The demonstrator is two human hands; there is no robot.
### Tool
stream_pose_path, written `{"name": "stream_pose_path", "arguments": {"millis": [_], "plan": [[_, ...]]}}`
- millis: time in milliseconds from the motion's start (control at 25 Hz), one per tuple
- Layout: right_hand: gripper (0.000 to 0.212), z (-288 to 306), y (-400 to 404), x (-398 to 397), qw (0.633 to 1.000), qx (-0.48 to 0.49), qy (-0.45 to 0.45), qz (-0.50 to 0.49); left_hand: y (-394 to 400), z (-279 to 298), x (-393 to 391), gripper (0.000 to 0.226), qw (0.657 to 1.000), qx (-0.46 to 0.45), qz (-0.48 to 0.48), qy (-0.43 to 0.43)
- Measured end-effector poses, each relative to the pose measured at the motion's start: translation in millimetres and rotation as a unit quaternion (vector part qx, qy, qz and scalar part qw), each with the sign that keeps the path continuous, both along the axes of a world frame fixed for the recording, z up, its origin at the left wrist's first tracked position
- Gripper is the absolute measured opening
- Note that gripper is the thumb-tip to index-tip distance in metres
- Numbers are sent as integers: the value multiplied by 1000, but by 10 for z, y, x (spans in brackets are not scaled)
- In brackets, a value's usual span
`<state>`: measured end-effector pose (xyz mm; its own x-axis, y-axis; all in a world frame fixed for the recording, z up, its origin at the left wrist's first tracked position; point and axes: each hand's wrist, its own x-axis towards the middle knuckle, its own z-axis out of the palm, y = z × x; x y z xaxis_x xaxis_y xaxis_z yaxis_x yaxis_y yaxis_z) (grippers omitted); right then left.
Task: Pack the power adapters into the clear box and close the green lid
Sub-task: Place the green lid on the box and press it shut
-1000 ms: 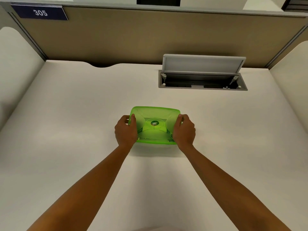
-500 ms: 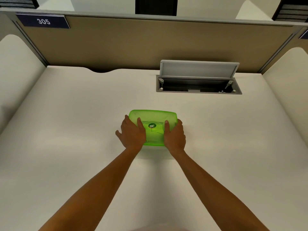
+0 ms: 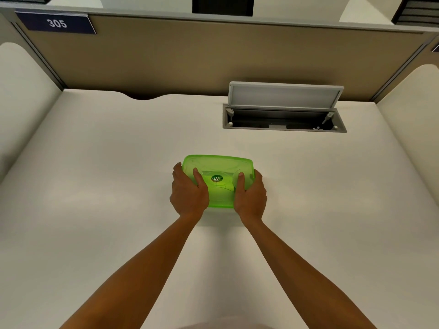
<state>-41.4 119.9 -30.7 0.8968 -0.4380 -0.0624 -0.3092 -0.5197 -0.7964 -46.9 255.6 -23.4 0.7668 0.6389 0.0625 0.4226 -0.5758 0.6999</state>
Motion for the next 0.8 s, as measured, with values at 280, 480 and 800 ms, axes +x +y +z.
{"name": "stream_pose_path", "arguments": {"millis": [280,480,800], "plan": [[31,-15,-47,30,977,198,-30,-80,188,-58,-22,36,970,-230,62,-46],[32,54,-71,306,960,255,-12,-117,187,-4,176,33,954,-286,73,-59],[34,105,-143,1133,967,233,-34,-101,306,-25,938,35,940,-334,0,-70]]}}
